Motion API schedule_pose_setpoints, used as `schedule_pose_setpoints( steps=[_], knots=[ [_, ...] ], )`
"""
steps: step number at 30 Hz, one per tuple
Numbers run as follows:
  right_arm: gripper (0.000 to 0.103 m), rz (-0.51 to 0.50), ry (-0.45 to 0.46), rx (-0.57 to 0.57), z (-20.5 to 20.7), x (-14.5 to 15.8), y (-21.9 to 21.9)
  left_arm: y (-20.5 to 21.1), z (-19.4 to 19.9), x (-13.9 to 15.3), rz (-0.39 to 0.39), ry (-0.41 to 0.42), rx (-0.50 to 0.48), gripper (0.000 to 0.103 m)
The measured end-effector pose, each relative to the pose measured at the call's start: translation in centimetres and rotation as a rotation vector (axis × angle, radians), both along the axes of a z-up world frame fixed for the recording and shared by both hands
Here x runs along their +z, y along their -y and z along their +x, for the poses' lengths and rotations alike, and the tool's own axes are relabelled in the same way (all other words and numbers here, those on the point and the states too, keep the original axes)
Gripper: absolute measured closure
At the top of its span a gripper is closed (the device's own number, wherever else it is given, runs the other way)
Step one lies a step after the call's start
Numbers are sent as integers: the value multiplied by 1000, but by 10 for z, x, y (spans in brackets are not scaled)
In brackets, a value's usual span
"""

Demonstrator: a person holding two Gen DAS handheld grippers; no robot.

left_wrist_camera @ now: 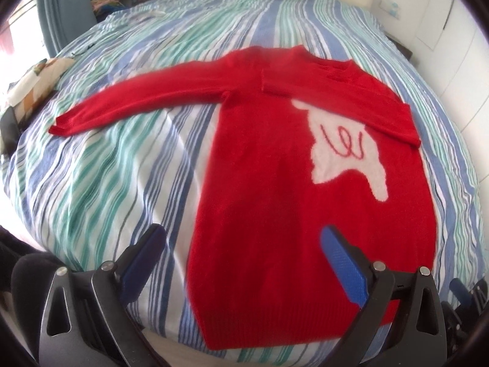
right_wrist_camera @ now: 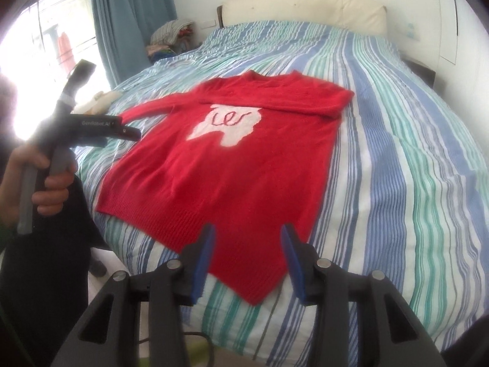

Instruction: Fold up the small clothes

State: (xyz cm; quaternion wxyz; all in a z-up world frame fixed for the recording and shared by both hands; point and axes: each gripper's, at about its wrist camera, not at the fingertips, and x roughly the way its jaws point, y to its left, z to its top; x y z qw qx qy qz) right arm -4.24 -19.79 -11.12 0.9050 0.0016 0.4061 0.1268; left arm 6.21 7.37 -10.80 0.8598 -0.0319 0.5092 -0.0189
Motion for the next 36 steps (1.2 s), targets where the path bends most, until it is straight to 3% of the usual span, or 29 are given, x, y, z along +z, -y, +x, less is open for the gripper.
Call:
schedule_pose_setpoints(
  steps=[14, 28, 32, 36],
  knots=[
    [58, -3, -4, 7, 0, -1, 0, -25, 1, 4, 27, -12, 27, 1],
    [58, -1, -2, 18, -1, -1, -3, -19, 0, 3, 33, -27, 13, 1],
    [58, 1, 1, 20, -1, -1, -3, -28, 7, 6, -9, -52, 9, 1],
    [58, 3, 15, 14, -6, 2, -1, -66, 28, 8, -54, -69, 62, 1]
  ],
)
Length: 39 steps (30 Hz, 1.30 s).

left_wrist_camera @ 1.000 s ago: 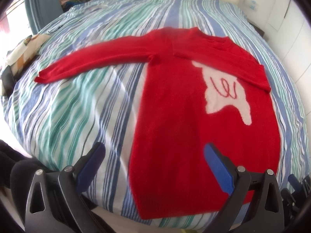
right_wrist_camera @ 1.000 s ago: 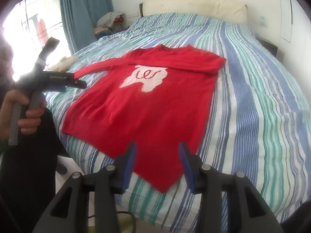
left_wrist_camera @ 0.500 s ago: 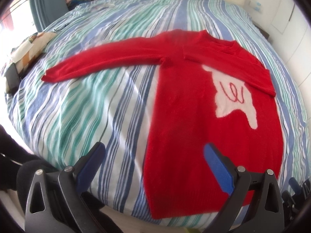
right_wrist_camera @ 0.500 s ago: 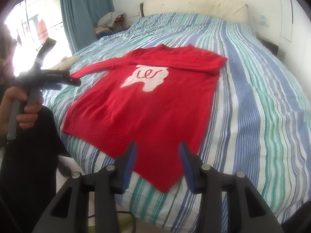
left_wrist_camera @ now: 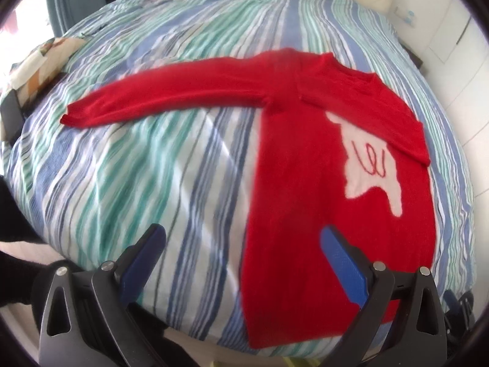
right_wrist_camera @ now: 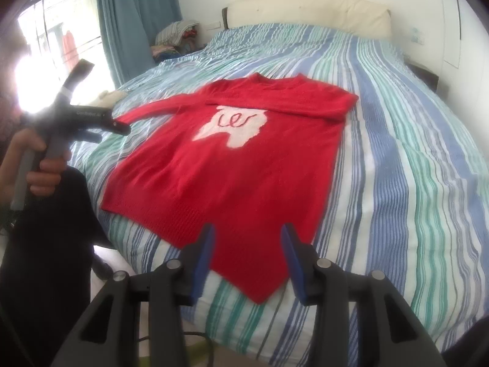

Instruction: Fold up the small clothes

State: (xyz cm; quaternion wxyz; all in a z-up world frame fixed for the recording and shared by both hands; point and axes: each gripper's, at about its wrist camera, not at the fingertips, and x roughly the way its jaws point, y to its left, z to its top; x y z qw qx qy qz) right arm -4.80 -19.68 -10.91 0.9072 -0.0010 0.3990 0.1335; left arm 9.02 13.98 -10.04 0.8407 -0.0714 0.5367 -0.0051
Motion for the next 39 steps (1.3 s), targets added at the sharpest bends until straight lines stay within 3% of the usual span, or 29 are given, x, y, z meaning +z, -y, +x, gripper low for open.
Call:
schedule_pose_setpoints(
  steps=[5, 10, 12, 16, 19, 20, 22, 24, 27, 32, 35, 37, 39],
  knots=[
    [56, -3, -2, -19, 0, 1, 4, -97, 51, -9, 40, -24, 162, 1],
    [55, -27, -14, -14, 5, -1, -2, -220, 93, -28, 104, -51, 456, 2],
    [55, -45, -18, -4, 5, -3, -5, -248, 102, -38, 56, -63, 512, 3],
    [55, -75, -49, 17, 8, -10, -12, -259, 121, -60, -32, -78, 516, 8],
    [55, -75, -79, 28, 13, -16, -16, -257, 132, -75, -37, -118, 548, 68],
    [55, -75, -86, 33, 14, -18, -17, -255, 133, -74, -44, -123, 550, 99],
    [55, -78, -87, 44, 14, -19, -20, -246, 136, -53, -3, -93, 566, 101],
    [55, -78, -79, 49, 11, -19, -22, -225, 146, -14, 55, -16, 504, 101],
    [55, -64, -69, 48, 9, -17, -19, -162, 168, 59, 145, 112, 324, 101],
    [55, 16, -70, 29, 14, -16, -6, 1, 192, 157, 129, 279, -49, 101],
    [55, 57, -50, 5, 13, -11, 4, 105, 197, 175, 86, 327, -274, 100],
    [55, 73, -41, -14, 12, -9, 10, 164, 193, 166, 40, 316, -407, 100],
    [55, 91, -40, -36, 11, -8, 17, 212, 189, 144, 0, 288, -530, 87]
  ],
)
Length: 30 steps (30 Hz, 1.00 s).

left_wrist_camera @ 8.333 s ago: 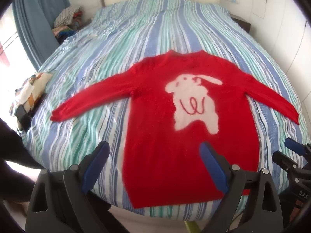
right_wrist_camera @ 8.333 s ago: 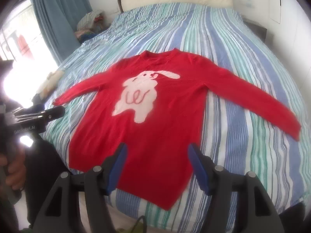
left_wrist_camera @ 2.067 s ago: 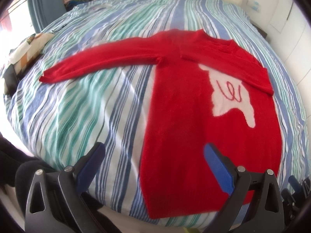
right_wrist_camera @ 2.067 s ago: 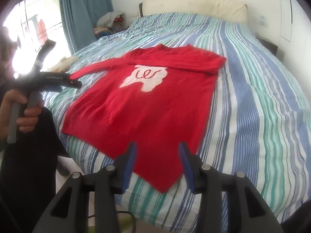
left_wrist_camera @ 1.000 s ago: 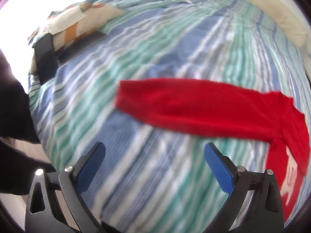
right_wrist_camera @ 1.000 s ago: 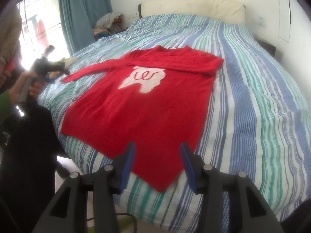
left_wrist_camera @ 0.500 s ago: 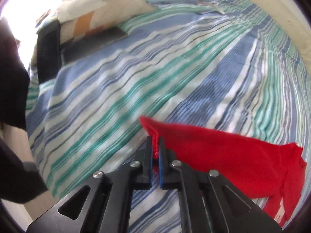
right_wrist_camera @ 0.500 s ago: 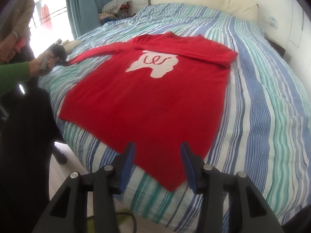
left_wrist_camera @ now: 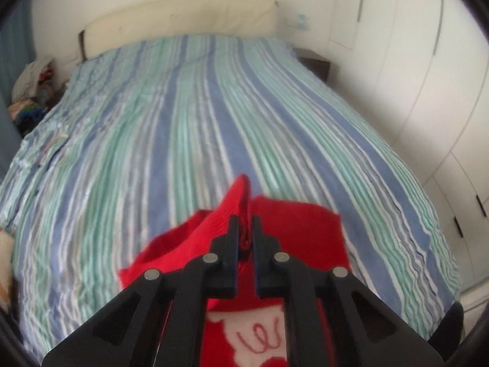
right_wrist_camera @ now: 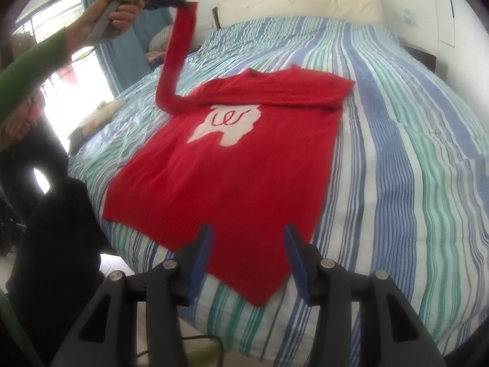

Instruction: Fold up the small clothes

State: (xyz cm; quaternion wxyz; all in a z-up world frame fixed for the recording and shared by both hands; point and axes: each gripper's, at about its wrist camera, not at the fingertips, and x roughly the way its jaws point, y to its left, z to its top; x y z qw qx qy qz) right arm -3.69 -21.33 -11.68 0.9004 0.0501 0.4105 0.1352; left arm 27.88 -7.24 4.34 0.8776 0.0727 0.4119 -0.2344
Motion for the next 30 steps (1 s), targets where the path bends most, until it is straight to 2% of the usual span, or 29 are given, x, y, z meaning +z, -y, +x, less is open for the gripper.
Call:
schedule_pose_setpoints(
  steps=[1, 2, 3, 4, 6, 9, 13, 16, 19, 22, 23, 24, 25, 26, 27, 28, 30],
  knots=[
    [55, 11, 1, -12, 0, 0, 3, 20, -3, -16, 17, -19, -44, 76],
    [55, 21, 1, -23, 1, 1, 6, 36, -2, -31, 58, -43, -61, 43],
    [55, 31, 0, -35, 1, 1, 9, 45, -3, -44, 100, -53, -52, 27],
    [55, 39, -3, -45, 2, 1, 12, 47, -5, -53, 119, -48, -40, 27],
    [55, 46, -6, -59, 2, 1, 15, 28, -5, -64, 104, -69, -14, 27],
    [54, 61, 6, -78, -1, 4, 21, -33, -1, -75, 55, -117, 94, 27],
    [53, 91, -5, -100, 3, 1, 28, -130, -5, -102, 89, -155, 312, 27],
    [53, 108, -23, -104, 7, -4, 30, -177, -15, -130, 116, -190, 407, 27],
    [53, 93, -45, -99, 10, -8, 26, -185, -18, -154, 107, -211, 416, 29],
    [53, 61, -59, -84, 10, -12, 19, -169, -20, -171, 22, -230, 363, 29],
    [53, 50, -62, -81, 10, -12, 17, -161, -20, -176, 24, -216, 340, 28],
    [53, 37, -65, -78, 10, -13, 15, -151, -22, -183, 72, -190, 323, 28],
    [53, 25, -67, -76, 10, -13, 13, -143, -23, -194, 152, -171, 331, 28],
    [53, 20, -72, -76, 10, -13, 13, -141, -22, -206, 206, -176, 348, 27],
    [53, 31, -84, -79, 12, -11, 15, -145, -22, -213, 190, -189, 356, 26],
    [53, 51, -95, -82, 16, -7, 20, -151, -24, -216, 137, -181, 372, 25],
    [53, 80, -123, -82, 38, 6, 32, -163, -27, -218, 60, -172, 410, 16]
  ],
)
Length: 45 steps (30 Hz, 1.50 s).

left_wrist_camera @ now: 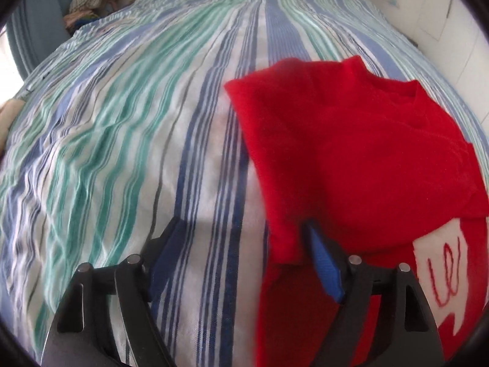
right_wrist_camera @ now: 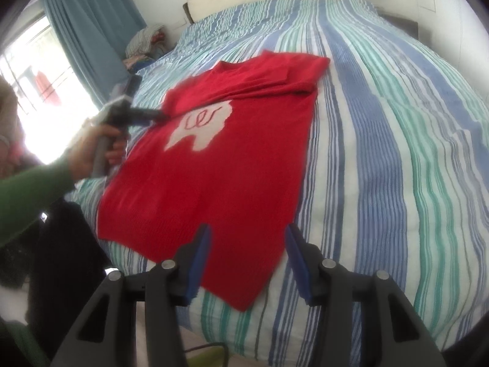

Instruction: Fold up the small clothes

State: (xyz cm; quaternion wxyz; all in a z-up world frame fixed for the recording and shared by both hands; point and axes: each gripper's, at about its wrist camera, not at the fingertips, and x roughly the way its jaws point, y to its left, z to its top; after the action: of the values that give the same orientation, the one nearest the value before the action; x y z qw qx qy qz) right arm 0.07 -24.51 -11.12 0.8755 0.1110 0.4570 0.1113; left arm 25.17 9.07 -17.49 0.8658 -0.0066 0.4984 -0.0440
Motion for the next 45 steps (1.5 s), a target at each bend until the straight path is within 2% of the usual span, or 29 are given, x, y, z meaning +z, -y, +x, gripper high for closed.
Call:
schedule_pose_setpoints(
  steps=[3, 5, 7, 8, 11, 13, 15, 16, 17, 18, 21, 22, 24, 26, 28, 29, 30, 33, 35, 36, 39, 40, 41, 42, 43, 44, 45],
  knots=[
    [53, 76, -59, 9, 69, 21, 20, -7, -7, -1, -35, 29, 18, 12],
    [53, 230, -107, -52, 124, 24, 38, -7, -10, 0, -32, 37, 13, 12],
    [54, 408, -151, -117, 176, 13, 50, -7, -11, -1, -32, 38, 6, 12],
    [54, 450, -176, -157, 200, 6, 53, -7, -12, 0, -35, 40, 4, 12],
    [61, 520, -259, -215, 254, -24, 46, -11, -13, -1, -40, 43, 1, 12],
    [62, 478, -335, -320, 270, -46, 43, -12, -15, 0, -38, 50, -1, 12],
    [65, 494, -332, -407, 275, -63, 45, -14, -18, 0, -40, 57, -1, 12],
    [69, 522, -295, -419, 277, -66, 45, -15, -19, 0, -46, 58, 3, 12],
    [87, 539, -248, -419, 277, -67, 45, -17, -19, 0, -55, 57, 6, 12],
    [99, 533, -215, -420, 276, -64, 45, -19, -20, 1, -65, 58, 10, 12],
    [99, 511, -84, -440, 249, -35, 49, -21, -20, 0, -78, 60, 14, 12],
    [99, 466, -66, -426, 242, -27, 47, -19, -20, 0, -69, 61, 14, 12],
    [99, 363, -91, -412, 237, -29, 42, -18, -21, 1, -57, 53, 14, 12],
    [98, 283, -171, -409, 240, -47, 36, -20, -23, 8, -55, 29, 16, 13],
    [96, 277, -190, -410, 237, -55, 40, -24, -29, 23, -61, 33, 22, 19],
    [91, 277, -180, -405, 237, -52, 40, -24, -32, 33, -64, 57, 21, 19],
    [85, 265, -166, -400, 233, -45, 42, -23, -34, 44, -67, 88, 10, 19],
    [82, 168, -47, -358, 221, -5, 41, -7, -30, 64, -88, 144, -45, 20],
    [81, 120, 27, -256, 225, 19, 32, 8, -19, 60, -95, 133, -76, 23],
    [81, 135, 29, -184, 232, 22, 26, 15, -12, 51, -85, 104, -80, 27],
    [81, 203, -98, -58, 261, -10, 12, 15, 8, 2, -5, -54, -30, 27],
    [82, 184, -151, -52, 266, -31, 10, 11, 6, -4, -13, -51, -31, 27],
    [92, 134, -220, -60, 270, -52, 10, 10, 2, 2, 1, -29, -27, 26],
    [95, 142, -241, -62, 266, -65, 14, 9, -3, 12, 21, -26, -14, 26],
    [96, 177, -223, -76, 261, -63, 20, 8, -10, 22, 13, -17, -17, 26],
    [91, 178, -217, -90, 255, -53, 23, 8, -21, 34, -14, 0, -42, 25],
    [86, 159, -200, -84, 245, -39, 22, 11, -35, 43, -27, 14, -69, 20]
  ],
)
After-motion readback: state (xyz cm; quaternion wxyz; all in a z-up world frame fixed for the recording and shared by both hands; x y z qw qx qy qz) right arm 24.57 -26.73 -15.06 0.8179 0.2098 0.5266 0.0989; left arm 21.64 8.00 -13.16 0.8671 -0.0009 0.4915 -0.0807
